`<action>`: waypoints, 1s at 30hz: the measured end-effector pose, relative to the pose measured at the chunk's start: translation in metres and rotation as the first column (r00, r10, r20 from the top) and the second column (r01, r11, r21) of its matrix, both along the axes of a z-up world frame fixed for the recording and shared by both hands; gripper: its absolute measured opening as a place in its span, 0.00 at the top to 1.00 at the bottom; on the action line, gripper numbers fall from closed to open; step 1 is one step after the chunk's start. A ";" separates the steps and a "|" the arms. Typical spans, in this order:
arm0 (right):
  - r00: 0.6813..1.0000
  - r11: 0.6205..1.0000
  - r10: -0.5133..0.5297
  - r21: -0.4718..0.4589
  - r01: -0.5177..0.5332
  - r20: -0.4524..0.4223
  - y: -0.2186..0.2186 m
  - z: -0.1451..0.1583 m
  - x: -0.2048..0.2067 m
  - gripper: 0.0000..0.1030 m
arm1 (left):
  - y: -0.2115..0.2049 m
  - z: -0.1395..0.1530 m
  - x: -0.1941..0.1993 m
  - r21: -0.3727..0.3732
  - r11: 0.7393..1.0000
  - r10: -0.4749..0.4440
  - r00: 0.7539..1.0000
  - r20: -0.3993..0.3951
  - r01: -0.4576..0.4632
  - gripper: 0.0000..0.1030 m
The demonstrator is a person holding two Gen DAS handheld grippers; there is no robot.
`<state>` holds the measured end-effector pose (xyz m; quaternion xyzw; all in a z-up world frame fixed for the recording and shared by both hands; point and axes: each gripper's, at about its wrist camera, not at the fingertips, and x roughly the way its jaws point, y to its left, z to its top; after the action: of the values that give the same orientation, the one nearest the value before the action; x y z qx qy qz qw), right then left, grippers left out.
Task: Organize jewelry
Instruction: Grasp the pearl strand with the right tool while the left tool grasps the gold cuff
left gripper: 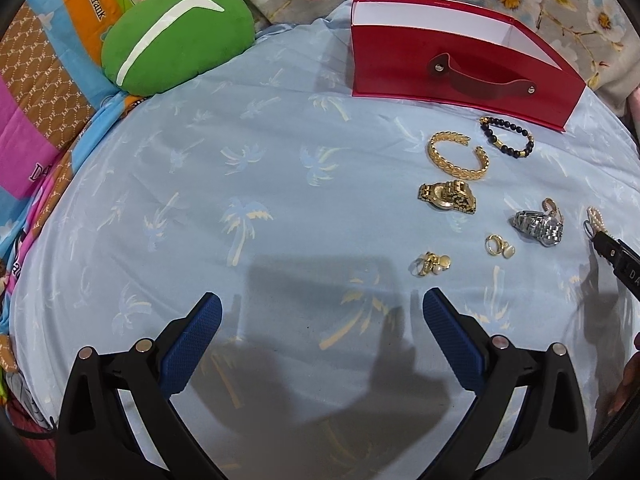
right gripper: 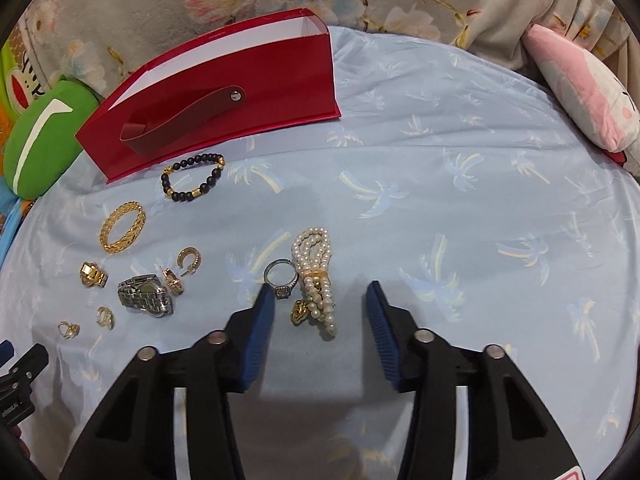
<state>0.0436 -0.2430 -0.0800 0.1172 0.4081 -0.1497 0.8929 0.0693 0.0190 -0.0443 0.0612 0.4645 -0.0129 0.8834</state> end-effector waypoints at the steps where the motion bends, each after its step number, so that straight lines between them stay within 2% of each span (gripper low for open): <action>1: 1.000 1.000 0.001 0.000 -0.001 0.000 0.000 0.000 0.001 0.65 | -0.001 0.000 0.001 -0.003 1.000 -0.001 1.000 0.000 0.001 0.05; 5: 1.000 1.000 0.005 0.004 -0.005 0.007 -0.001 -0.001 0.002 0.85 | -0.002 0.000 0.003 -0.008 1.000 -0.006 1.000 0.003 0.006 0.05; 13: 1.000 0.999 -0.005 0.043 0.004 0.029 -0.007 0.001 -0.007 0.87 | -0.013 0.009 0.013 -0.050 0.998 -0.040 0.999 0.014 0.040 0.05; 22: 0.999 0.999 0.000 0.038 -0.002 0.043 -0.001 0.002 -0.026 0.88 | -0.055 0.016 0.050 -0.107 0.988 -0.109 0.994 0.022 0.110 0.05; 30: 0.999 0.999 0.003 0.052 -0.005 0.038 -0.001 -0.003 -0.027 0.88 | -0.095 -0.001 0.089 -0.073 0.987 -0.143 0.990 0.003 0.143 0.05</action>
<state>0.0167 -0.2440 -0.0828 0.1423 0.3952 -0.1349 0.8974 0.1581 -0.0760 -0.0450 0.0618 0.4590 -0.0932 0.8814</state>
